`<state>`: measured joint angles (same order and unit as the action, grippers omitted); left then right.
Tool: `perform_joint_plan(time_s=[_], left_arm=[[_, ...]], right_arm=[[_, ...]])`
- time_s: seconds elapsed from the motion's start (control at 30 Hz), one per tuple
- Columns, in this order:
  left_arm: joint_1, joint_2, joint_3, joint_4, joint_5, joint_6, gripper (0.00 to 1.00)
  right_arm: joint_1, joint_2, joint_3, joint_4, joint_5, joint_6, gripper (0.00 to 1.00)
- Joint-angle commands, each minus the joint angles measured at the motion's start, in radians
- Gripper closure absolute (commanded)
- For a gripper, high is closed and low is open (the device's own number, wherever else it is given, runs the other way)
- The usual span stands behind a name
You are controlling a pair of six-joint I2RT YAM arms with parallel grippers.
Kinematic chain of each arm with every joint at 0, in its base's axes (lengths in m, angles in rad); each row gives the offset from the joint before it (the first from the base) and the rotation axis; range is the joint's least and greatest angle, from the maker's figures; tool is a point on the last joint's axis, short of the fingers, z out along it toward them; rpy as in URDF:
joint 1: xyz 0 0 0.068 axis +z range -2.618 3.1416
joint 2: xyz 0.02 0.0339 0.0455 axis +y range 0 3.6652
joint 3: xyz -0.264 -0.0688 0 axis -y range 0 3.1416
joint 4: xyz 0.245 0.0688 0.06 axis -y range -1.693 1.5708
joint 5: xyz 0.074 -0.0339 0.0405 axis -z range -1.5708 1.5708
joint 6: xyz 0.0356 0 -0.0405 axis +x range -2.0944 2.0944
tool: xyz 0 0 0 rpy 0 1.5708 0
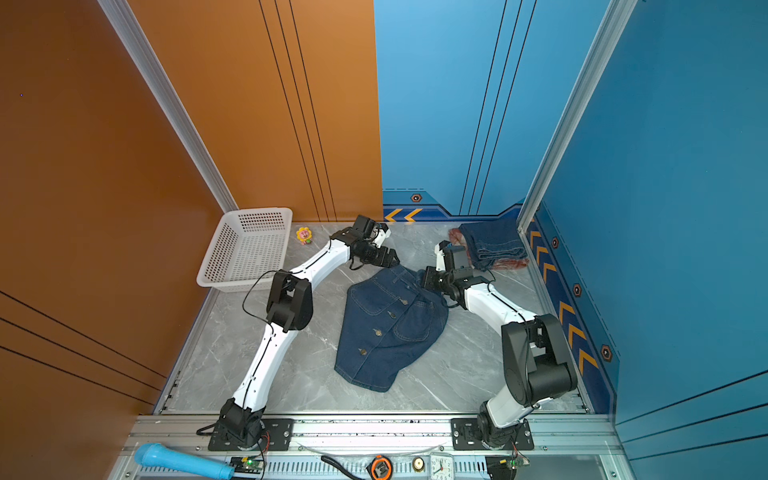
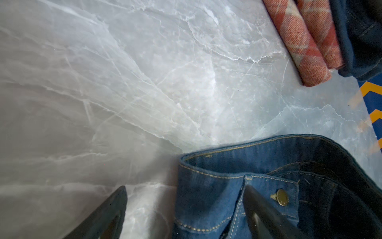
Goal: Fold and stack the skirts
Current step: 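Grasp the waistband corner nearest the left gripper with the left gripper, then lift the skirt by both waistband corners and stretch it between grippers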
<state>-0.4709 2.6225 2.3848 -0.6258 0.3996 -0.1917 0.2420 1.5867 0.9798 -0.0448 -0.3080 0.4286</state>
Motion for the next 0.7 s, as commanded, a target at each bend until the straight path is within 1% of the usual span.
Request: perform_joint_plan(time_s=[0.0, 0.07, 0.13, 0.2, 0.37, 0.43, 0.53, 0.67], left_arm=[[-0.013, 0.04, 0.042, -0.062, 0.04, -0.045, 0.13], [-0.024, 0.053, 0.049, -0.073, 0.036, -0.053, 0.13], [-0.032, 0.064, 0.06, -0.082, 0.03, -0.061, 0.26], [-0.036, 0.075, 0.077, -0.083, 0.033, -0.072, 0.44], [-0.03, 0.059, 0.162, -0.083, 0.02, -0.106, 1.0], [-0.017, 0.018, 0.18, -0.083, 0.007, -0.119, 1.0], [0.008, -0.089, 0.169, -0.083, -0.019, -0.129, 1.0], [0.036, -0.285, 0.082, -0.083, -0.085, -0.113, 1.0]], right_arm=[[-0.01, -0.028, -0.018, 0.042, -0.008, 0.021, 1.0], [-0.013, -0.035, -0.019, 0.039, -0.009, 0.021, 1.0], [-0.016, -0.045, -0.023, 0.039, -0.009, 0.019, 1.0], [-0.02, -0.055, -0.028, 0.037, -0.005, 0.016, 1.0], [-0.032, -0.072, -0.019, 0.035, -0.013, 0.011, 1.0], [-0.034, -0.084, 0.007, 0.013, -0.004, -0.004, 1.0], [-0.034, -0.12, 0.069, -0.036, 0.016, -0.043, 1.0], [-0.047, -0.194, 0.16, -0.105, 0.042, -0.091, 1.0]])
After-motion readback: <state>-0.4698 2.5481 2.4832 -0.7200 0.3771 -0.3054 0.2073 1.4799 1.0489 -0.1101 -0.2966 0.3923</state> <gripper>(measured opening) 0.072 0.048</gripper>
